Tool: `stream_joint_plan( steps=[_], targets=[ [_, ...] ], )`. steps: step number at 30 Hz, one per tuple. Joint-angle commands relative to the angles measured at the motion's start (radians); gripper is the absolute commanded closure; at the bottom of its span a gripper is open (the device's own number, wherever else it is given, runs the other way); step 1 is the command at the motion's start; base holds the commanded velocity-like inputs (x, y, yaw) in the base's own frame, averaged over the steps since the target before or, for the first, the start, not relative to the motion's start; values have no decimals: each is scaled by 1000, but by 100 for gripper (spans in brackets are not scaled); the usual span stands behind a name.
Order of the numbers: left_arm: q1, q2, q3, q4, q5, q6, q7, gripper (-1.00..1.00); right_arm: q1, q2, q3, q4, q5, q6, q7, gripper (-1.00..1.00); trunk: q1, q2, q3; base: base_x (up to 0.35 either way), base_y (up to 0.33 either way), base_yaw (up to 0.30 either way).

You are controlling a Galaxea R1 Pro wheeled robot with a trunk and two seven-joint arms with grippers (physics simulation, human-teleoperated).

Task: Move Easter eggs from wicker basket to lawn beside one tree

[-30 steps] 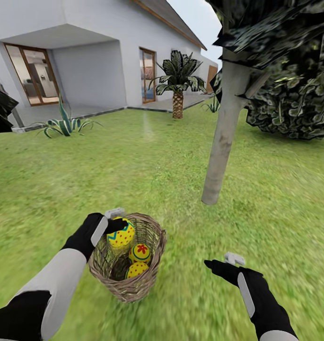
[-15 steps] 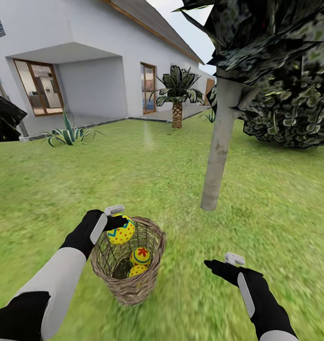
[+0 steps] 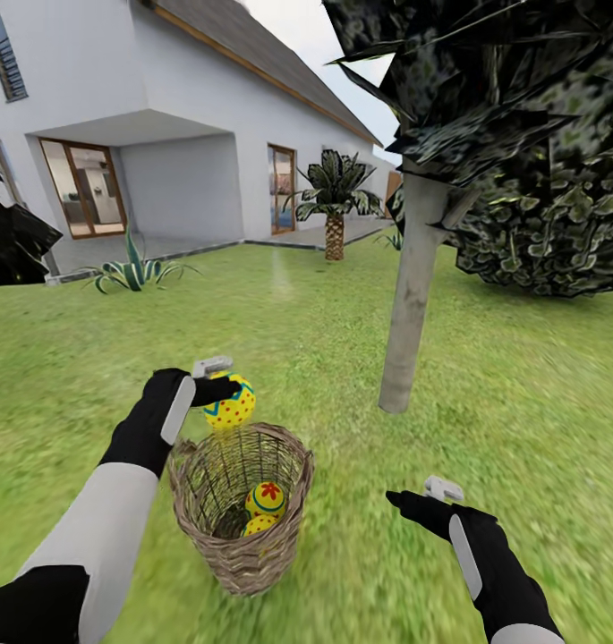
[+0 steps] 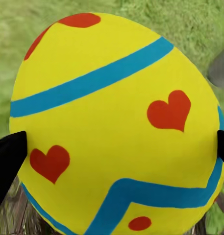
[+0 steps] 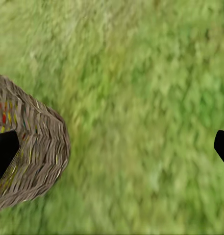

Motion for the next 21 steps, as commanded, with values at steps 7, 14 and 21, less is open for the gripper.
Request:
stream_joint_plan(
  steps=[7, 14, 21],
  targets=[
    [84, -3, -13, -230, 8, 73, 10, 100, -1, 1, -4, 3, -6, 6, 1, -100, -3, 1, 26, 0, 0, 0],
    [97, -3, -42, -257, 9, 78, 10, 100, -1, 3, -4, 5, -12, 5, 2, -100, -6, 3, 55, 0, 0, -38],
    [97, -3, -43, -259, 10, 78, 9, 100, -1, 5, -4, 6, -12, 3, 2, -100, -7, 3, 71, 0, 0, -200]
  ],
)
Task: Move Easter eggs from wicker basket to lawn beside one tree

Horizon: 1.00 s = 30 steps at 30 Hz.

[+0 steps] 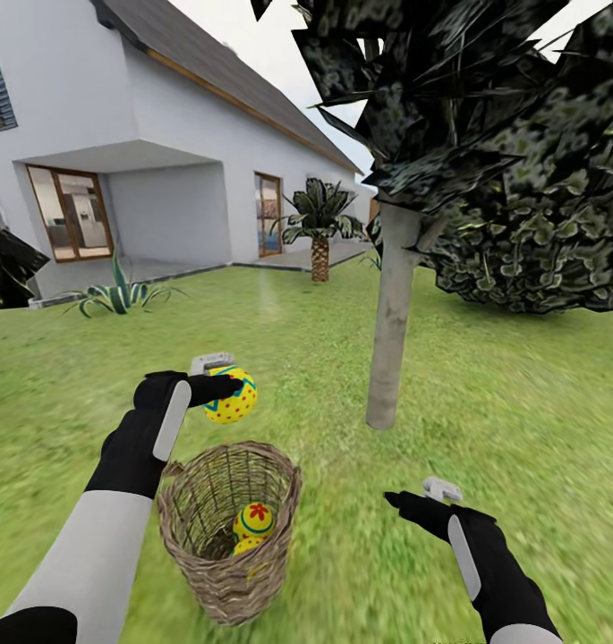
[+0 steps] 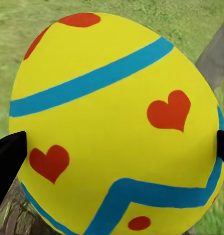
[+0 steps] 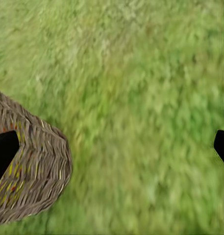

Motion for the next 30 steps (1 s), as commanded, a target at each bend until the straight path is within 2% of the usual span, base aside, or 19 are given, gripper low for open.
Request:
stream_joint_plan(
  steps=[1, 4, 10, 15, 25, 30],
  targets=[
    [0, 0, 0, -1, 11, 4, 10, 100, -1, 1, -4, -1, -7, 6, 1, -100, 0, 0, 0, 0, 0, -213],
    [0, 0, -3, -1, 11, 3, 10, 100, -1, 0, -4, 0, -7, 6, 1, -100, 0, 0, 4, 0, -5, -214],
    [0, 0, -42, 2, 9, 2, 11, 100, -1, -1, -4, 0, -6, 6, 9, -100, 0, 0, 9, -52, -160, -138],
    [0, -1, -43, 4, 8, 1, 11, 100, -1, 0, -4, 0, -7, 5, 10, -100, 0, 0, 10, -4, -188, -31],
    [0, -1, -44, 10, 6, 1, 11, 100, -1, -1, -6, 0, -7, -38, 18, -100, 0, 0, 20, 0, -273, -197],
    [0, -1, -88, 12, 5, 1, 21, 100, -1, -1, -6, 0, -7, -39, 18, -100, 0, 0, 26, 0, -285, -211]
  ],
)
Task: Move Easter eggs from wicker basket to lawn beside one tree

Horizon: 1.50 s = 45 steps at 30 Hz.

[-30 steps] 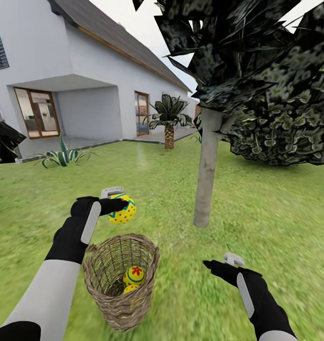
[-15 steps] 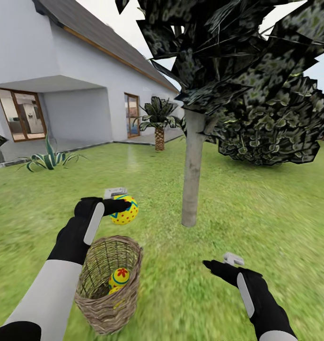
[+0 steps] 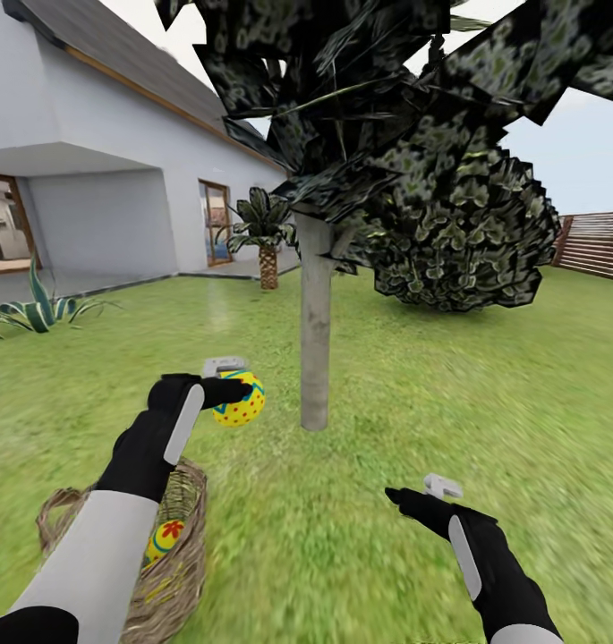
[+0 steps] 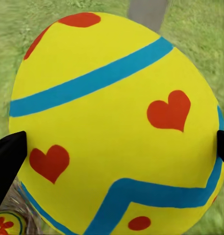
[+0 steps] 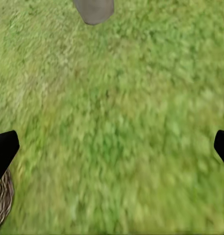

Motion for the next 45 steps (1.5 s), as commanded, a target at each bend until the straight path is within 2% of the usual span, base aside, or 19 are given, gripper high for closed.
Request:
stream_joint_plan(
  steps=[1, 5, 9, 16, 19, 22, 25, 35, 45],
  targets=[
    [-1, 0, -5, -1, 11, 4, 17, 100, -1, 1, -4, -1, -7, 5, 2, -100, 0, 0, 0, 0, -286, -211],
    [-1, 0, -9, 22, 10, 2, 28, 100, -1, 2, -2, -1, -7, 4, 3, -100, 0, 0, 2, 0, -286, -89],
    [-1, -1, -38, 56, 10, -2, 31, 100, -1, 3, -3, -1, -7, 3, 3, -100, 0, 0, 2, 0, -286, -20],
    [-1, -1, -42, 72, 10, -3, 31, 100, -1, 0, -4, -1, -7, 2, 3, -100, 0, 0, 10, 0, -287, -177],
    [-2, 0, -43, 129, 9, -5, 29, 100, -1, 1, -4, -1, -8, 1, 4, -100, 0, 0, 13, 0, -287, -204],
    [-3, -1, -44, 229, 10, -19, 29, 100, -1, 1, -4, -1, -7, 1, 2, -100, 0, 0, 14, 15, -287, -70],
    [-4, -1, -44, 261, 11, -33, 29, 100, -1, 0, -5, -1, -6, 1, -3, -100, 0, 0, 14, 108, -293, -10],
    [-4, -1, -44, 271, 10, -39, 27, 100, -1, 0, -5, -1, -7, 1, 1, -100, 0, 0, 15, 232, -241, -4],
    [-4, -1, -44, 271, 10, -39, 27, 100, -1, 1, -4, -1, -7, 1, 2, -100, 0, 0, 29, 253, -227, -126]
  ],
)
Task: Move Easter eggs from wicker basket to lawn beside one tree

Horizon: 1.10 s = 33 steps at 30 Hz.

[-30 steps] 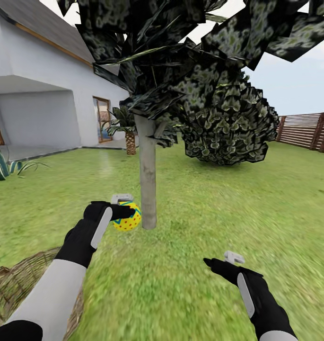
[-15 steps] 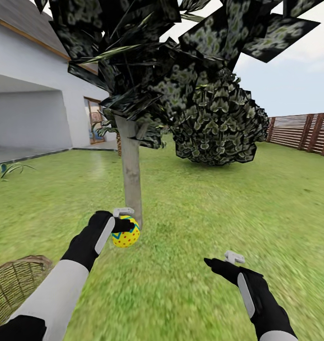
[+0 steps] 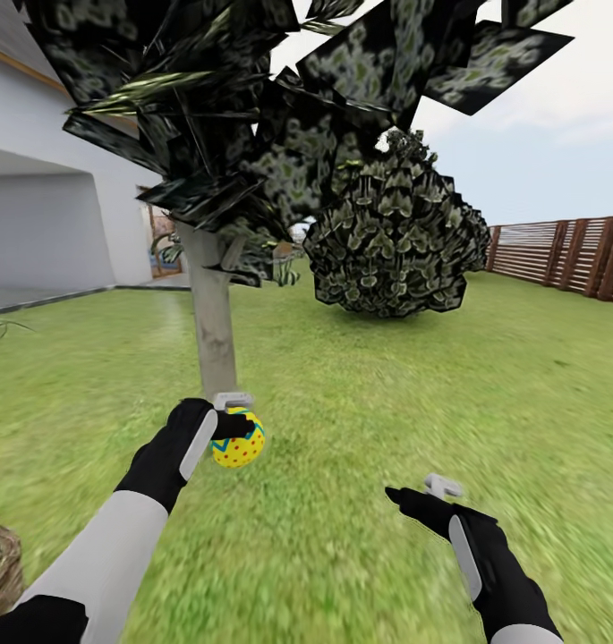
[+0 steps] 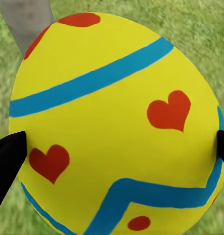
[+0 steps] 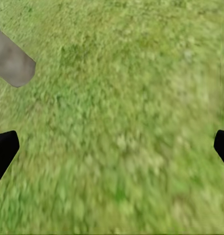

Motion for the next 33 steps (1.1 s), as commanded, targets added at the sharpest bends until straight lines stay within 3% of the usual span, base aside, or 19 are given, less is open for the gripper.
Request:
stream_joint_plan(
  steps=[1, 12, 22, 25, 28, 33],
  targets=[
    [-1, 0, -1, -1, 11, 4, 10, 100, -1, 1, -3, -1, -7, 6, 2, -100, 0, 0, 0, 253, -227, -145],
    [-1, 2, -21, 0, 10, -2, 8, 100, -1, 0, -5, -1, -8, 6, 4, -100, 0, 0, 13, 87, -76, -108],
    [0, 0, -23, 0, 12, -14, 8, 100, -1, -2, -8, -1, -8, 8, 0, -100, 0, 0, 0, 0, 0, -2],
    [1, 0, -32, -1, 12, -28, 8, 100, -1, -2, -8, -1, -8, 7, 0, -100, 2, -1, -17, 0, 0, 0],
    [1, 2, -69, -1, 14, -79, 9, 100, -1, -2, -8, -1, -8, 7, 0, -100, 3, -2, -33, 0, 0, 0],
    [1, 2, -79, -1, 11, -160, 10, 100, -1, -2, -8, -1, -8, 7, 1, -100, 5, -3, -60, 0, 0, 0]
  ],
)
